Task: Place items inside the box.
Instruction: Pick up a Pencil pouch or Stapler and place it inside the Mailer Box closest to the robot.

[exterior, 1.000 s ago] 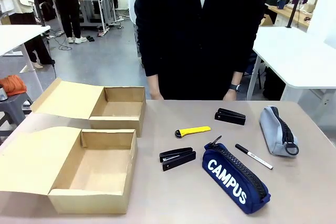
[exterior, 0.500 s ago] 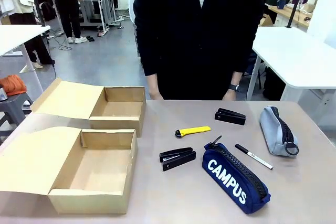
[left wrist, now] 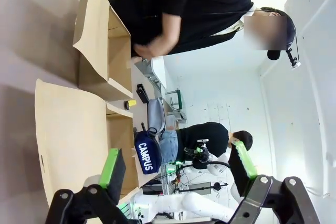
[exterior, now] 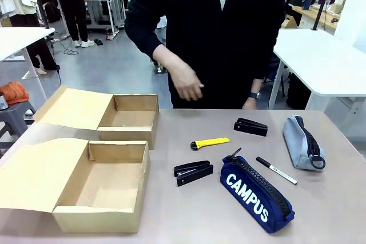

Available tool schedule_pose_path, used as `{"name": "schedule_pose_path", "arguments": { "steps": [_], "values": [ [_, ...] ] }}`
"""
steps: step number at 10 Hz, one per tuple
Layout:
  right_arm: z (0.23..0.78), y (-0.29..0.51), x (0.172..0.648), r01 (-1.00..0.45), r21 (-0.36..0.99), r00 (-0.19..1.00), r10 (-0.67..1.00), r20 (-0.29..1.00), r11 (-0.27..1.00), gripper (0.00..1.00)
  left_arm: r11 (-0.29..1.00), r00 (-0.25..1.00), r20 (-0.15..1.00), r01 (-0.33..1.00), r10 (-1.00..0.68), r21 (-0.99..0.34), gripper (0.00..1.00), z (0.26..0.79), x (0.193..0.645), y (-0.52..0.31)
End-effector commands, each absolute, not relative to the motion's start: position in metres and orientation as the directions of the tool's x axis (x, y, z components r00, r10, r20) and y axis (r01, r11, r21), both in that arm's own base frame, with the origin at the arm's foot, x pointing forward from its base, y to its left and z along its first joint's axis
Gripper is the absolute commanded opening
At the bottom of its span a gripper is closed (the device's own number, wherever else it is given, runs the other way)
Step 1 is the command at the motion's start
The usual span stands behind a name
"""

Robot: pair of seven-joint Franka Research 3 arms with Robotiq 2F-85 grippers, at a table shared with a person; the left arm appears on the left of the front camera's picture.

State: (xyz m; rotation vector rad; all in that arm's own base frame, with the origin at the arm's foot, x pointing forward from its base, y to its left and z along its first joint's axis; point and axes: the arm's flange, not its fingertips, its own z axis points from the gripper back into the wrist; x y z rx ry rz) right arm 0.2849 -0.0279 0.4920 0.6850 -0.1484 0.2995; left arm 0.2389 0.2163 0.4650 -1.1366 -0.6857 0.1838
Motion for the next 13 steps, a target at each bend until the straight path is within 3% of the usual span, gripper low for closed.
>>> {"name": "schedule_pose_path", "arguments": {
  "steps": [1, 2, 3, 4, 5, 7, 8, 9, 13],
  "values": [
    [0.463, -0.002, 0.24, -0.974, 0.112, 0.22, 0.935, 0.278, 0.196, 1.0, 0.424, 0.771, 0.433, 0.235, 0.466, -0.875, 1.0, 0.467, 0.24, 0.218],
    [0.492, -0.028, 0.285, -0.32, 0.599, 0.947, 0.223, 0.232, 0.734, 1.0, 0.424, 0.771, 0.433, 0.235, 0.466, -0.875, 1.0, 0.467, 0.24, 0.218],
    [0.492, -0.028, 0.285, -0.32, 0.599, 0.947, 0.223, 0.232, 0.734, 1.0, 0.424, 0.771, 0.433, 0.235, 0.466, -0.875, 1.0, 0.467, 0.24, 0.218],
    [0.496, 0.0, 0.275, -0.438, 0.539, 0.898, 0.383, 0.218, 0.719, 1.0, 0.424, 0.771, 0.433, 0.235, 0.466, -0.875, 1.0, 0.467, 0.24, 0.218],
    [0.493, 0.008, 0.279, -0.603, 0.544, 0.782, 0.567, 0.258, 0.584, 1.0, 0.424, 0.771, 0.433, 0.235, 0.466, -0.875, 1.0, 0.467, 0.24, 0.218],
    [0.502, -0.017, 0.275, -0.611, 0.657, 0.762, 0.553, 0.337, 0.442, 1.0, 0.424, 0.771, 0.433, 0.235, 0.466, -0.875, 1.0, 0.467, 0.24, 0.218],
    [0.51, -0.059, 0.261, -0.605, 0.726, 0.78, 0.427, 0.456, 0.329, 1.0, 0.424, 0.771, 0.433, 0.235, 0.466, -0.875, 1.0, 0.467, 0.24, 0.218],
    [0.51, -0.102, 0.242, -0.521, 0.742, 0.853, 0.216, 0.475, 0.422, 1.0, 0.424, 0.771, 0.433, 0.235, 0.466, -0.875, 1.0, 0.467, 0.24, 0.218],
    [0.502, -0.202, 0.151, -0.535, 0.684, 0.727, -0.144, 0.672, 0.496, 1.0, 0.424, 0.771, 0.433, 0.235, 0.466, -0.875, 1.0, 0.467, 0.24, 0.218]
  ]
}}
